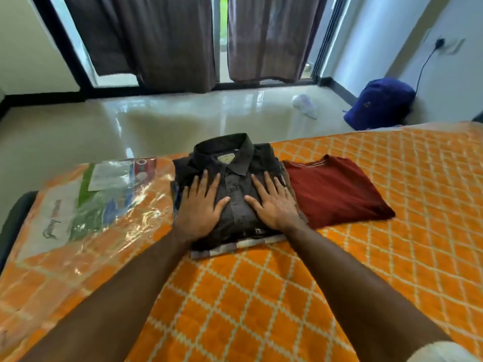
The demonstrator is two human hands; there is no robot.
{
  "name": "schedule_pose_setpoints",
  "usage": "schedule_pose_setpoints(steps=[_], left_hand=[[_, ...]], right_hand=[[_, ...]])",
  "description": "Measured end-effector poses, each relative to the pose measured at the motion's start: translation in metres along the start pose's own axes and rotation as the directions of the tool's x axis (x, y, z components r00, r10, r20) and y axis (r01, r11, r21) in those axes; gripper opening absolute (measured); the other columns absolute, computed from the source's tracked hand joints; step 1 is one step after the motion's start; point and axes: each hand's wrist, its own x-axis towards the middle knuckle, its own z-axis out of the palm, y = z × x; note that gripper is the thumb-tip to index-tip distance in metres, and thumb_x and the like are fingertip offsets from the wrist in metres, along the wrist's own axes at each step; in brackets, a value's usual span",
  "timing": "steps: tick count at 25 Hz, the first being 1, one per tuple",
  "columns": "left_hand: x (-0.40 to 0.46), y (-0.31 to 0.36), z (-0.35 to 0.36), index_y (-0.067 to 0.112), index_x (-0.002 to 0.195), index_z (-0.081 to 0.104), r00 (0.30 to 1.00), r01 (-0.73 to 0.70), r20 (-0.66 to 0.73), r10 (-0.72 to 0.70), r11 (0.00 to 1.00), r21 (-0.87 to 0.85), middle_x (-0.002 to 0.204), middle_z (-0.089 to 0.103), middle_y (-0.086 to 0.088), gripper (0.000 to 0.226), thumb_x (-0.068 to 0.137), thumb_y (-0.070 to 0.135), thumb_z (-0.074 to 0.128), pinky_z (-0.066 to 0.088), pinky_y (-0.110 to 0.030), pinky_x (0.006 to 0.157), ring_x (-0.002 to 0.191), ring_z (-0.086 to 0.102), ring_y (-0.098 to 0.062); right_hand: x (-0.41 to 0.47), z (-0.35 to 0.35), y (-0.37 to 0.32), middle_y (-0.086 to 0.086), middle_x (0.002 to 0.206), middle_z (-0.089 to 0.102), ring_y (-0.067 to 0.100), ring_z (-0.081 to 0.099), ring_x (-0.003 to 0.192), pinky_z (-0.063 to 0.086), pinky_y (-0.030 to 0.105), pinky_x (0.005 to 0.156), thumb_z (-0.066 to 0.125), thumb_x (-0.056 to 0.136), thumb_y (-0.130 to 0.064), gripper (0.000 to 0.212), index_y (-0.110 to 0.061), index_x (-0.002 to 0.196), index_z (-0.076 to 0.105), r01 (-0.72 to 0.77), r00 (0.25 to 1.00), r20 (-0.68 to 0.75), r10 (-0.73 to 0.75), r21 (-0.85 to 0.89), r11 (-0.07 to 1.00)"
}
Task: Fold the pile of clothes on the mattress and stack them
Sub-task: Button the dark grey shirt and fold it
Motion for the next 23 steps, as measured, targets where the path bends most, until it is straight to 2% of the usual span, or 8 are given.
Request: schedule_pose_setpoints(steps=[6,9,11,13,16,19,21,23], left_hand=[[0.005,0.007,-0.021,0.029,0.161,0.004,0.988,0.042,0.145,-0.051,0.997,0.064,0.169,0.002,-0.008,0.071,0.101,0.064,0.017,0.013,-0.05,0.123,0.154,0.01,-0.031],[-0.02,0.042,-0.043,0.01,0.14,0.048,0.989,0.03,-0.145,-0.023,0.998,0.052,0.141,0.051,-0.02,0.05,0.097,0.036,0.045,0.039,-0.057,0.106,0.127,0.05,-0.038],[-0.049,0.091,-0.038,0.012,0.121,0.056,0.939,-0.11,-0.322,0.119,0.993,0.047,0.126,0.057,-0.013,0.043,0.081,0.019,0.067,0.038,-0.058,0.1,0.117,0.053,-0.035],[-0.073,0.158,-0.026,0.016,0.12,0.058,0.906,-0.263,-0.323,0.272,0.962,0.073,0.132,0.053,-0.009,0.05,0.074,0.014,0.075,0.033,-0.061,0.103,0.123,0.051,-0.033],[-0.105,0.258,0.008,0.026,0.112,0.06,0.861,-0.456,-0.246,0.445,0.89,0.014,0.129,0.055,-0.002,0.044,0.071,0.016,0.072,0.041,-0.056,0.091,0.116,0.057,-0.029],[-0.158,0.337,0.045,0.035,0.108,0.057,0.799,-0.598,-0.103,0.593,0.801,-0.028,0.124,0.057,0.004,0.044,0.069,0.021,0.069,0.045,-0.055,0.088,0.112,0.06,-0.025],[-0.197,0.379,0.053,0.039,0.111,0.055,0.749,-0.66,0.044,0.661,0.75,-0.036,0.127,0.055,0.008,0.037,0.077,0.027,0.061,0.042,-0.055,0.093,0.117,0.058,-0.021],[-0.225,0.416,0.044,0.038,0.124,0.052,0.708,-0.685,0.179,0.684,0.726,-0.063,0.136,0.048,0.009,0.034,0.091,0.031,0.054,0.035,-0.051,0.102,0.128,0.049,-0.019]], right_hand=[[-0.046,-0.038,0.02,0.003,0.17,0.009,0.023,0.009,0.156,0.008,0.041,0.127,0.035,0.102,-0.062,0.069,-0.03,0.161,0.018,0.069,0.997,0.026,-0.074,0.14,0.988],[-0.143,-0.049,0.098,0.005,0.163,0.028,0.024,0.028,0.15,0.023,0.037,0.122,0.053,0.102,-0.045,0.064,-0.018,0.157,0.033,-0.015,0.993,-0.113,0.037,0.188,0.982],[-0.231,-0.055,0.183,0.008,0.163,0.028,0.026,0.026,0.151,0.022,0.037,0.122,0.059,0.1,-0.037,0.065,-0.015,0.156,0.033,-0.221,0.959,-0.165,0.23,0.068,0.973],[-0.326,-0.067,0.268,0.011,0.162,0.031,0.031,0.029,0.149,0.025,0.044,0.122,0.063,0.096,-0.034,0.066,-0.014,0.154,0.036,-0.403,0.89,-0.288,0.354,-0.134,0.905],[-0.453,-0.093,0.352,0.013,0.155,0.04,0.036,0.037,0.142,0.031,0.057,0.114,0.068,0.09,-0.047,0.075,-0.013,0.151,0.041,-0.705,0.693,-0.441,0.57,-0.251,0.663],[-0.554,-0.098,0.393,0.01,0.156,0.034,0.035,0.032,0.143,0.018,0.058,0.114,0.058,0.091,-0.062,0.088,-0.021,0.158,0.019,-0.884,0.468,-0.232,0.853,-0.132,0.449],[-0.597,-0.091,0.403,0.008,0.152,0.038,0.033,0.039,0.139,0.035,0.05,0.112,0.053,0.097,-0.048,0.068,-0.023,0.155,0.028,-0.842,0.539,-0.141,0.83,-0.097,0.53],[-0.612,-0.094,0.401,0.009,0.149,0.047,0.033,0.045,0.135,0.042,0.045,0.106,0.049,0.097,-0.032,0.054,-0.02,0.149,0.041,-0.762,0.619,-0.123,0.776,0.145,0.631]])
